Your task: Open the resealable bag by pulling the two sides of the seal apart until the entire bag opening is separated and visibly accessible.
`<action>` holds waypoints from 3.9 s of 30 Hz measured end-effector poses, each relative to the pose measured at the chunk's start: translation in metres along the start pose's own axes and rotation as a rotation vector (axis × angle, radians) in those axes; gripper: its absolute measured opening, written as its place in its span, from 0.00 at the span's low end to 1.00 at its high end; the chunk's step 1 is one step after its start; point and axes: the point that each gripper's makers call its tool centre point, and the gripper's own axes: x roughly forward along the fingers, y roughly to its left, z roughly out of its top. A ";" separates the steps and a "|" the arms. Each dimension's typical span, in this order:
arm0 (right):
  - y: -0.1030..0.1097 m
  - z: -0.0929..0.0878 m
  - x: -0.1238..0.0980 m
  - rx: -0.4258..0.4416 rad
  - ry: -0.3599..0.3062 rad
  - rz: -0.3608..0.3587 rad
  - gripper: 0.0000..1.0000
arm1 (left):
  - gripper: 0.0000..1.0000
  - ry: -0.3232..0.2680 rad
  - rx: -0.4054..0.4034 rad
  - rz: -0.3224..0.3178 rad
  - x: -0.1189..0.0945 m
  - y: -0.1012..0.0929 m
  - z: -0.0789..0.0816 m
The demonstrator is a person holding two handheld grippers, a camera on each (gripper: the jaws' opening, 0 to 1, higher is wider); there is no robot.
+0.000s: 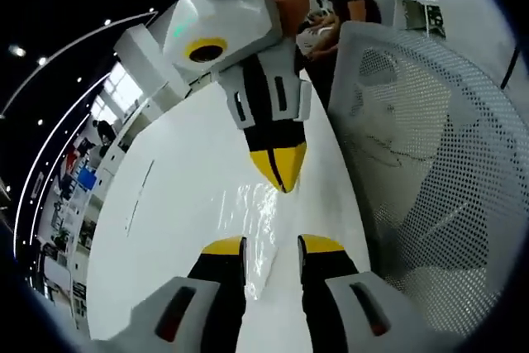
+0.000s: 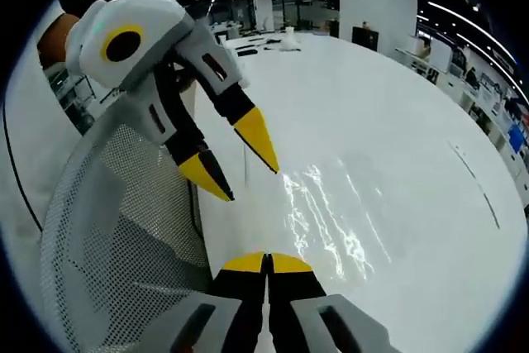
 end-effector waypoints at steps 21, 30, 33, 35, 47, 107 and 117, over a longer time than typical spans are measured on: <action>-0.017 0.046 -0.026 -0.126 -0.090 -0.115 0.00 | 0.01 0.081 0.106 -0.016 0.013 0.000 0.007; -0.034 0.068 -0.046 -0.222 -0.127 -0.220 0.00 | 0.00 0.079 0.143 0.014 0.007 0.021 0.014; -0.042 0.075 -0.051 -0.242 -0.141 -0.257 0.00 | 0.00 0.076 0.126 0.026 0.005 0.031 0.018; -0.045 0.081 -0.057 -0.260 -0.158 -0.287 0.00 | 0.00 0.075 0.119 0.029 0.004 0.035 0.019; -0.058 0.103 -0.080 -0.322 -0.219 -0.386 0.00 | 0.00 0.071 0.103 0.046 0.004 0.049 0.024; -0.100 0.084 -0.061 -0.269 -0.128 -0.475 0.00 | 0.01 0.141 -0.099 0.155 0.016 0.068 0.000; -0.105 0.067 -0.039 -0.272 -0.064 -0.451 0.00 | 0.08 0.146 -0.157 0.174 0.009 0.071 -0.009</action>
